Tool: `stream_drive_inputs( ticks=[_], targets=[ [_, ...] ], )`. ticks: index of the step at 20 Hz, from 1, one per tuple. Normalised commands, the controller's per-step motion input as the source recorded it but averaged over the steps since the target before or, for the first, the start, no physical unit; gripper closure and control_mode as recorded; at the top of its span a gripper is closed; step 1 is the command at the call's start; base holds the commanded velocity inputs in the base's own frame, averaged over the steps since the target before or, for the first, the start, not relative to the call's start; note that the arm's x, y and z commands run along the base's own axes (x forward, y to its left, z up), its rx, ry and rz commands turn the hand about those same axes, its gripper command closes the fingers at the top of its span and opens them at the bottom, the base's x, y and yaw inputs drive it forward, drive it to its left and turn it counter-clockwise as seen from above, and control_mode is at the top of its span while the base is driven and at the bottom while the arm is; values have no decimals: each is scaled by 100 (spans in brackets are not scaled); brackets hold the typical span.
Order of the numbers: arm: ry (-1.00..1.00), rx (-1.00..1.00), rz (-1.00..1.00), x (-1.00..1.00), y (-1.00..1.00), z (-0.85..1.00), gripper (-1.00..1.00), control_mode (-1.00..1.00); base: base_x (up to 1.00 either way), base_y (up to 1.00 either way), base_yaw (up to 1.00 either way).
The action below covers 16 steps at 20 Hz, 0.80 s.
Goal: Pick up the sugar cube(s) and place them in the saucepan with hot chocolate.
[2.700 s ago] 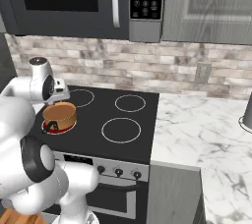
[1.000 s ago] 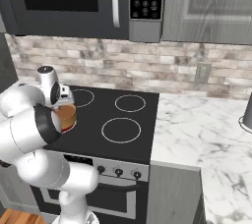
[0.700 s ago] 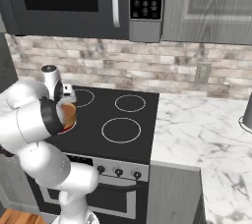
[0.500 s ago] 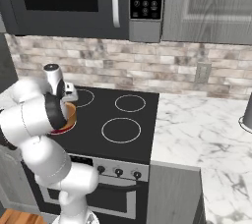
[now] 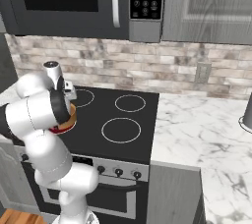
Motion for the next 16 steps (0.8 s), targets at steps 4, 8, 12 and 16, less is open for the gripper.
stream_drive_inputs(
  ticks=[4, 8, 12, 16],
  targets=[
    [8, 0, 0, 0, 2, 0, 100, -100, 0, 0, 0],
    [1, 0, 0, 1, 0, 0, 100, -100, 0, 0, 0],
    [0, 0, 0, 14, 0, -3, 100, -100, 0, 0, 0],
    [0, 0, 0, 4, 0, -22, 100, -100, 0, 0, 0]
  ],
)
